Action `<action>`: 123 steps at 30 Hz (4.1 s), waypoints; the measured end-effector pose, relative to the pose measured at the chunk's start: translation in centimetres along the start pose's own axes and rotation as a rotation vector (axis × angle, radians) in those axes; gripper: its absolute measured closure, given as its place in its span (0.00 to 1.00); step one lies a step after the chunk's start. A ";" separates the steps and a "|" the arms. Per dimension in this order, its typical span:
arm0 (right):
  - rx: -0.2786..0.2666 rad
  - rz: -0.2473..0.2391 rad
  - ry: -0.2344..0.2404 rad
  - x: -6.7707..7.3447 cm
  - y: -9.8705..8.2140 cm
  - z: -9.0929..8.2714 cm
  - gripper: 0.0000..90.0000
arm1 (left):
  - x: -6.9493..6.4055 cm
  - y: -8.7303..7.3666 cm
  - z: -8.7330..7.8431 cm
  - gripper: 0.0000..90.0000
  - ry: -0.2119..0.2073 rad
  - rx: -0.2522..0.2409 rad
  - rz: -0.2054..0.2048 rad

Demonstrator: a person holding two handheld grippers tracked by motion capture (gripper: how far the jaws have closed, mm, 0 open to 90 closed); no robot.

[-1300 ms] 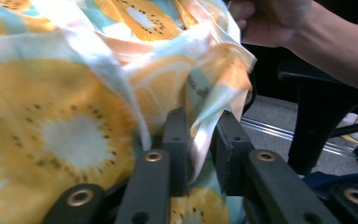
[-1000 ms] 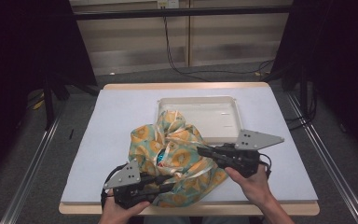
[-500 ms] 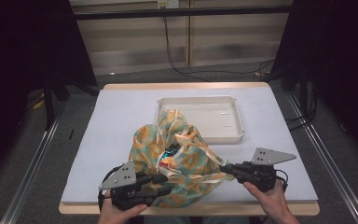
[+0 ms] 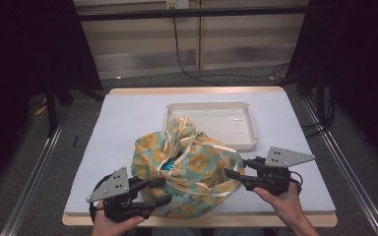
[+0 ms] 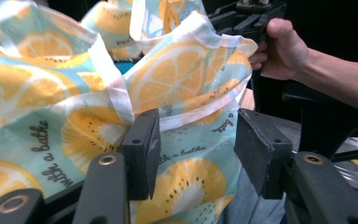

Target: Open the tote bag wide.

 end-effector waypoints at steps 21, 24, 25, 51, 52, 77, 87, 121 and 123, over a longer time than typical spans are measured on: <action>-0.029 -0.094 0.079 0.6 5.9 3.5 0.60 | 3.7 4.9 -0.8 0.64 0.049 -0.085 0.011; -0.011 -0.094 0.100 0.5 6.3 5.0 0.56 | 4.6 4.7 0.5 0.60 0.054 -0.059 -0.005; -0.006 -0.094 0.108 0.5 6.3 5.4 0.56 | 4.8 4.5 1.0 0.59 0.059 -0.037 -0.001; 0.002 -0.052 0.039 2.3 0.7 -1.4 1.00 | 6.5 0.2 -4.7 1.00 0.192 -0.005 -0.072; 0.007 -0.047 0.047 2.4 0.1 -1.5 1.00 | 6.2 -0.2 -4.8 1.00 0.169 -0.008 -0.077; 0.040 -0.020 0.014 1.8 -2.1 -1.8 0.69 | 5.5 -2.9 -5.2 0.86 0.144 0.018 -0.113; 0.019 -0.076 -0.040 0.3 1.2 -1.7 0.63 | 5.9 0.0 -4.0 0.74 0.146 -0.024 -0.077; 0.075 0.013 -0.144 -3.3 -2.8 -2.9 1.00 | 13.1 -5.9 -6.5 1.00 0.358 0.023 -0.291; 0.082 0.025 -0.140 -3.3 -3.3 -3.0 1.00 | 13.0 -6.8 -6.3 1.00 0.347 0.050 -0.302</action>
Point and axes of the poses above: each handheld gripper's, and its own axes: z roughly forward along the jaws, y roughly out of its top, x roughly to its left, the point moved 7 cm from there along z, roughly forward along the jaws, and after that the axes turned 15 degrees about y, right-handed, at the moved point
